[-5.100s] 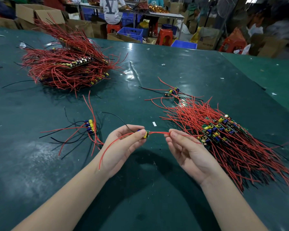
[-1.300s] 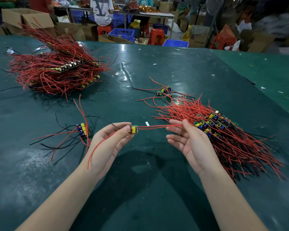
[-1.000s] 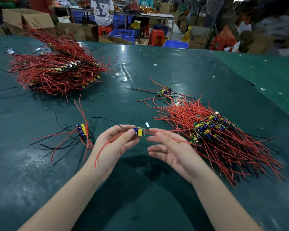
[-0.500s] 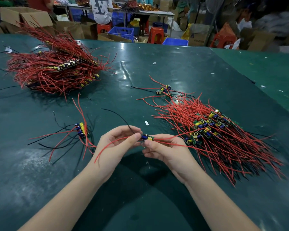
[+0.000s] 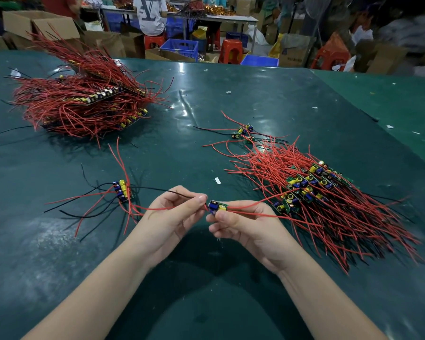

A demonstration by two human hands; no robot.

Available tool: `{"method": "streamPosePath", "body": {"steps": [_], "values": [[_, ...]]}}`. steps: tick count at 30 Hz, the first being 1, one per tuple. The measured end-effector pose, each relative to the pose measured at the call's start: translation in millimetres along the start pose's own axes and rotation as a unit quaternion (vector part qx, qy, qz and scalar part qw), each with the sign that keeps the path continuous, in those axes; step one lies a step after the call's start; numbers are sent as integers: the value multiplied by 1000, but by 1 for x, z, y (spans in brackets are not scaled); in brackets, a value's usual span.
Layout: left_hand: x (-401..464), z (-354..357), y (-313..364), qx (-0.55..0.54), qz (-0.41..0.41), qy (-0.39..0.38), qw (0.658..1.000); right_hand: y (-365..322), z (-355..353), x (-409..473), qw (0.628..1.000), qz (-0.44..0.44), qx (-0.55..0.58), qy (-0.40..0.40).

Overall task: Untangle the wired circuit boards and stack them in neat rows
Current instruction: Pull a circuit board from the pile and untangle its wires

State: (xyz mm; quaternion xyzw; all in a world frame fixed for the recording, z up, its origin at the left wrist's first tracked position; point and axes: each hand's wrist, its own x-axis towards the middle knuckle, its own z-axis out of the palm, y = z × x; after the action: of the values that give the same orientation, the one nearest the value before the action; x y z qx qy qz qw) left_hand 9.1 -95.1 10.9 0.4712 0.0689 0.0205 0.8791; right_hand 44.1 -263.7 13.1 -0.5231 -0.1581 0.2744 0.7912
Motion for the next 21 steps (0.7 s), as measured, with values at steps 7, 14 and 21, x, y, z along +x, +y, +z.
{"method": "streamPosePath", "body": {"steps": [7, 14, 21], "values": [[-1, 9, -3, 30, -103, -40, 993, -2, 1, 3, 998, -43, 2, 35], [0, 2, -4, 31, -14, -6, 999, 0, 0, 2, 985, -83, -132, 69], [2, 1, -6, 7, -32, 33, 999, 3, 4, 2, 980, -71, -170, 73]]}}
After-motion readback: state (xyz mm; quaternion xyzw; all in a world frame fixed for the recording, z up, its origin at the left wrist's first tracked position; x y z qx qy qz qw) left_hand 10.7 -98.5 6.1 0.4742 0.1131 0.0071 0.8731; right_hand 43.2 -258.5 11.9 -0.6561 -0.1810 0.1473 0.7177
